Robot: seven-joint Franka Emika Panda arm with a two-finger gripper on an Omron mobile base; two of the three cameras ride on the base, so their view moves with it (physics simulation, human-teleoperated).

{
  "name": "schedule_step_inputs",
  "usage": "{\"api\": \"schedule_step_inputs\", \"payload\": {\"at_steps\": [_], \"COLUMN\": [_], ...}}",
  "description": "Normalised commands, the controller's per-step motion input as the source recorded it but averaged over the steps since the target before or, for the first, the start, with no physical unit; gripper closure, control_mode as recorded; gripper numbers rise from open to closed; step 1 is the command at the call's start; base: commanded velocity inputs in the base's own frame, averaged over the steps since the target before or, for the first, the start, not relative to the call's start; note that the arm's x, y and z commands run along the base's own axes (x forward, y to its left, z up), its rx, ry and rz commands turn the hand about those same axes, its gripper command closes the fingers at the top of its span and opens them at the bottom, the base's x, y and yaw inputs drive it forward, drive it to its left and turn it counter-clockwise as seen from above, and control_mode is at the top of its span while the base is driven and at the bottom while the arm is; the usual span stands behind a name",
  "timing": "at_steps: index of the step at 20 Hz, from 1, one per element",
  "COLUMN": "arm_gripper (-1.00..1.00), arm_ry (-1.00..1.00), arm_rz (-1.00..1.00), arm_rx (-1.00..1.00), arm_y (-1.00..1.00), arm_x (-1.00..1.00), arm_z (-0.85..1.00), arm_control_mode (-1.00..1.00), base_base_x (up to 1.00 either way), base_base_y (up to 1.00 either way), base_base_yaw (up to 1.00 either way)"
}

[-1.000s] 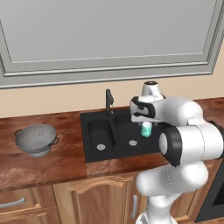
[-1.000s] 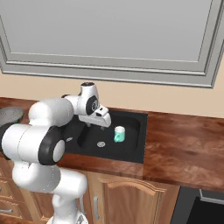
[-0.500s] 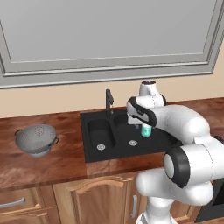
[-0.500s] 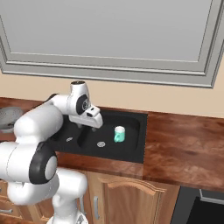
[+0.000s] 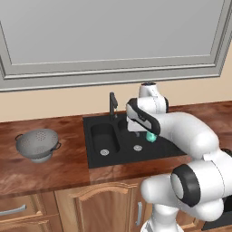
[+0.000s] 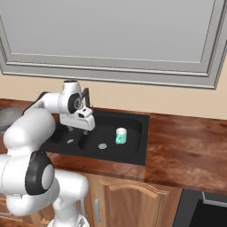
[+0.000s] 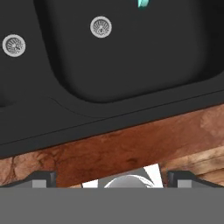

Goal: Place the colander in the left basin and the mug in the right basin of the sink.

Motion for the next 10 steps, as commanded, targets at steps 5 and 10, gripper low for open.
{"api": "schedule_step_inputs", "payload": {"at_steps": [5, 10], "arm_gripper": [-1.0, -1.0], "arm_ry": [0.05, 0.05], "arm_rz": [0.01, 0.02], "arm_rx": [0.0, 0.0], "arm_y": [0.33, 0.32], "arm_x": [-0.21, -0.2], "arm_z": [0.14, 0.15], "arm_control_mode": [-1.0, -1.0], "base_base_x": [0.0, 0.0], "base_base_y": [0.0, 0.0], "base_base_yaw": [0.0, 0.0]}}
